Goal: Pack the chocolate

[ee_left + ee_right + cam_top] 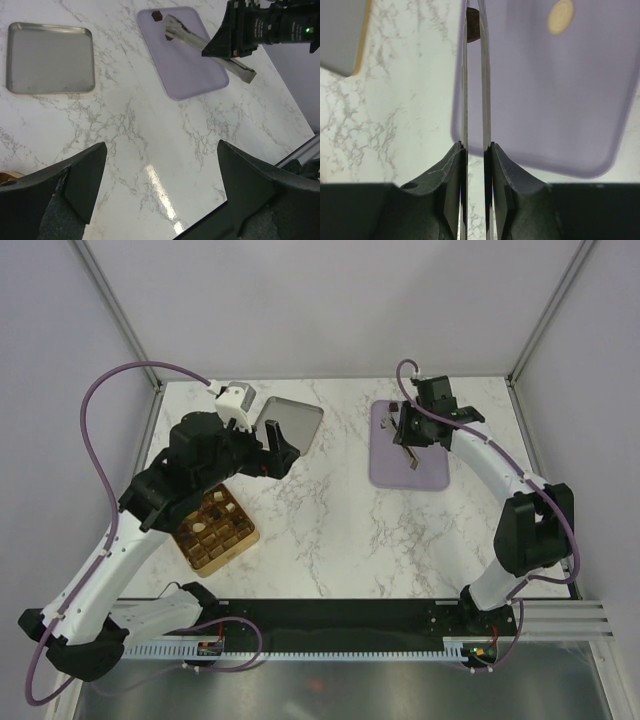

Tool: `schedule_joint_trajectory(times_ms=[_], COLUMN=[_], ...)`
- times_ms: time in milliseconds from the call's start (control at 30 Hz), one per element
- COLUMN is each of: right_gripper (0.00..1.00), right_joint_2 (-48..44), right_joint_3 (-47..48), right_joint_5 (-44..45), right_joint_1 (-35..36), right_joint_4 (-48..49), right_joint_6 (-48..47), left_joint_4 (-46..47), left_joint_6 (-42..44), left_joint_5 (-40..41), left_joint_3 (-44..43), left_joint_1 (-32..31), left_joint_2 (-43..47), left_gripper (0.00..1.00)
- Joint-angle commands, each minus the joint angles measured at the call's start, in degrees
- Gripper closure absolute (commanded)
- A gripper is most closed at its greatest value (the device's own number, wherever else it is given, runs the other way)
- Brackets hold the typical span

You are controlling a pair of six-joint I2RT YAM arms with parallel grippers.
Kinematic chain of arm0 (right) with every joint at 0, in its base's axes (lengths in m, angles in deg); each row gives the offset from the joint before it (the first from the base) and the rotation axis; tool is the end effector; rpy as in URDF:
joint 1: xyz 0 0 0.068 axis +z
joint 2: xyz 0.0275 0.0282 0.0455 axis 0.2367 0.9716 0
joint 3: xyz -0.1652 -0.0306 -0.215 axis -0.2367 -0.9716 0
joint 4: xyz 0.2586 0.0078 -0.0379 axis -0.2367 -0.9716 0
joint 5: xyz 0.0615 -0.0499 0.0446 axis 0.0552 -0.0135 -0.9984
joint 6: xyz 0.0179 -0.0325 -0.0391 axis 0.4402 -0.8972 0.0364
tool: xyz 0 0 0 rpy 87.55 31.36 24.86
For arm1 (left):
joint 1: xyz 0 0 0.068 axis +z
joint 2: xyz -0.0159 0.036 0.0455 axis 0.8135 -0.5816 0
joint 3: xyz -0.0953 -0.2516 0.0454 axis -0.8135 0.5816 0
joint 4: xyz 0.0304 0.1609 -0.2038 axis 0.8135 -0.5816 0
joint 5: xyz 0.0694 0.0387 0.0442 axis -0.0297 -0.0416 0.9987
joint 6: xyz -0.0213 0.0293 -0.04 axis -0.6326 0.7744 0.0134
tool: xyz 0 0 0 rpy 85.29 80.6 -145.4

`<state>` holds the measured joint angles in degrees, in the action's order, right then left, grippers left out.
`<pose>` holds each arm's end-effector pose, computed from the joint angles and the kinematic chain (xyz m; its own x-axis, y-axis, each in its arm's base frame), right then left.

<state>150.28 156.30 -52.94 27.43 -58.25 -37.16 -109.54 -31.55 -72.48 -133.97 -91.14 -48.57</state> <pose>0.3595 0.0896 0.2820 -0.7803 0.1432 -0.6088 -0.0159 0.9686 0.2483 0.1605 -0.1180 0.4306 -0.4616 -0.0689 -0.8844 0.4389 0.8487 -0.2952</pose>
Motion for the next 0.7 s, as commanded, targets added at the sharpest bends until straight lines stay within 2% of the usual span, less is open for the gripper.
schedule_joint_trajectory(times_ms=[0,167,233,667], right_gripper=[0.71,0.71,0.71,0.70], right_joint_2=[-4.36,-4.36,-3.92,4.42], right_joint_3=[-0.53,-0.89,-0.28,5.87], right_joint_5=[-4.04,-4.92,-5.27,-9.93], right_joint_1=[6.55,17.79,20.09,37.66], right_joint_4=[2.43,8.49,11.03,17.28], right_joint_6=[2.04,5.55,6.78,10.39], left_joint_4=[1.32,0.62,0.53,0.53], left_joint_6=[0.37,-1.65,-2.26,-4.64], left_joint_5=[-2.04,-4.85,-4.86,1.29], left_joint_3=[-4.91,-10.00,-11.15,-16.70], left_joint_1=[0.32,0.41,0.41,0.41], left_joint_2=[0.56,0.82,1.17,7.41], left_gripper=[0.00,0.00,0.01,0.01])
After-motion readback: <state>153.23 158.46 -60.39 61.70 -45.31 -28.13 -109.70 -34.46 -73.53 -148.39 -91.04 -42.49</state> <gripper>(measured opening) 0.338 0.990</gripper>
